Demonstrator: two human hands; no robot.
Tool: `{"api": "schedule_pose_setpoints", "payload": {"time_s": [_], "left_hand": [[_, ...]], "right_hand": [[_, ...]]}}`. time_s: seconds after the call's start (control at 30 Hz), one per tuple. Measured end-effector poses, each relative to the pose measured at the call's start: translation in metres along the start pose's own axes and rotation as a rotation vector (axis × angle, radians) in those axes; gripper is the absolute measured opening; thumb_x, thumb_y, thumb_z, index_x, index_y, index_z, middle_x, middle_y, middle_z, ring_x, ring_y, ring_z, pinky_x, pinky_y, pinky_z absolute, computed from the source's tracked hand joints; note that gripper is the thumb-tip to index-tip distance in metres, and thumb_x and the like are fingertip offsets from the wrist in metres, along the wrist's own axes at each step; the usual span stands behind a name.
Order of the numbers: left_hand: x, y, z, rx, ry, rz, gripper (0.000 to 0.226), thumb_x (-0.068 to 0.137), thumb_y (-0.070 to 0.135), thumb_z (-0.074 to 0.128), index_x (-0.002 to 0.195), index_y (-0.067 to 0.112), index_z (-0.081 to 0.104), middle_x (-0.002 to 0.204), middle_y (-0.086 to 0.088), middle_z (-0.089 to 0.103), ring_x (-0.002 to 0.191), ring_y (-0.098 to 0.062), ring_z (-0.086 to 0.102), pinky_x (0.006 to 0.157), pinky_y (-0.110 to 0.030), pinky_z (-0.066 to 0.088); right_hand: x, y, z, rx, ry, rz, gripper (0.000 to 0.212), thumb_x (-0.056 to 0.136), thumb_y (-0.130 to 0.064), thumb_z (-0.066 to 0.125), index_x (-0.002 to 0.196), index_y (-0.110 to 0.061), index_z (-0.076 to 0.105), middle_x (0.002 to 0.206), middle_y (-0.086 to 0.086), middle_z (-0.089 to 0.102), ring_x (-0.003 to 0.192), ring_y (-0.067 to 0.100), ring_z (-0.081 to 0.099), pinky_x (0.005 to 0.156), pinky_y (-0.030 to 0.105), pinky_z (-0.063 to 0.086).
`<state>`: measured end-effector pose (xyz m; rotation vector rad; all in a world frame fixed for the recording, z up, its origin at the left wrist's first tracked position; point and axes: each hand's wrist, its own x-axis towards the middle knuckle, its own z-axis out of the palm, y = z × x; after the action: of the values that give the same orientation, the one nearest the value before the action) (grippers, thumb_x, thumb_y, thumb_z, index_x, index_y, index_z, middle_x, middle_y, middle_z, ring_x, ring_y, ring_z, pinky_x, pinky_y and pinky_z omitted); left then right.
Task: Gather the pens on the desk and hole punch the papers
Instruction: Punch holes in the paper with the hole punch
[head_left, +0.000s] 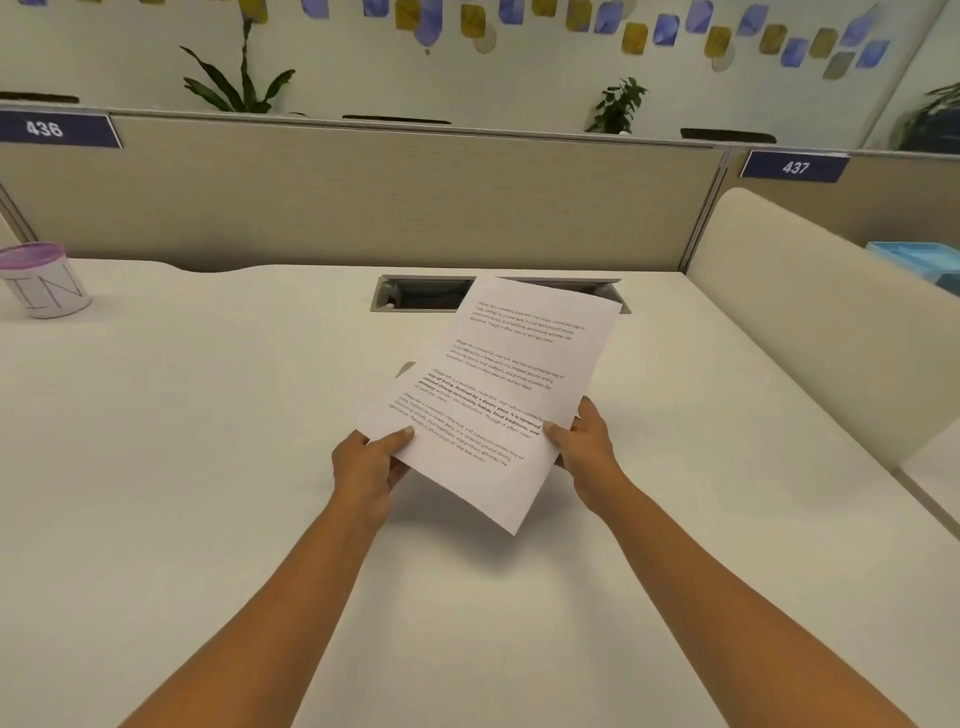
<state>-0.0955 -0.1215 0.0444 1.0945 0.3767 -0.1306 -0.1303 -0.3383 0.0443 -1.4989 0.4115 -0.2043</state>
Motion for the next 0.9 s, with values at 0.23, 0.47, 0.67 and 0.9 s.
{"api": "schedule_pose_setpoints", "payload": {"time_s": [0.23,0.47,0.67,0.9], "left_hand": [[0.025,0.017,-0.031,0.023,0.003,-0.003,0.032,0.079,-0.007,0.064,0.106,0.01,0.06,0.09,-0.007,0.069,0.076,-0.016,0.068,0.058,-0.021,0.057],[0.051,0.042,-0.048,0.071,-0.066,0.001,0.022,0.082,-0.005,0.063,0.101,0.005,0.061,0.087,-0.009,0.069,0.059,-0.013,0.071,0.056,-0.017,0.056],[0.078,0.057,-0.029,0.302,-0.082,-0.031,0.014,0.085,0.001,0.059,0.099,0.001,0.063,0.081,-0.008,0.065,0.07,-0.02,0.064,0.055,-0.018,0.056],[0.111,0.057,0.004,0.589,-0.047,0.03,0.02,0.084,0.005,0.063,0.102,-0.004,0.065,0.092,-0.014,0.061,0.08,-0.023,0.057,0.065,-0.025,0.049]], "right_hand": [[0.012,-0.001,-0.012,-0.056,0.066,0.055,0.047,0.091,-0.001,0.05,0.135,-0.017,0.043,0.128,0.005,0.058,0.113,0.026,0.057,0.091,0.041,0.05],[0.021,-0.006,-0.027,-0.088,0.118,0.127,0.046,0.09,0.004,0.046,0.132,-0.016,0.045,0.129,0.007,0.058,0.111,0.029,0.058,0.092,0.043,0.048],[0.029,-0.011,-0.032,-0.112,0.103,0.16,0.046,0.091,0.003,0.045,0.132,-0.016,0.044,0.129,0.006,0.057,0.111,0.029,0.057,0.095,0.045,0.047],[0.041,-0.013,-0.035,-0.151,0.052,0.18,0.042,0.092,0.003,0.045,0.13,-0.016,0.045,0.128,0.007,0.058,0.112,0.03,0.058,0.097,0.046,0.047]]}}
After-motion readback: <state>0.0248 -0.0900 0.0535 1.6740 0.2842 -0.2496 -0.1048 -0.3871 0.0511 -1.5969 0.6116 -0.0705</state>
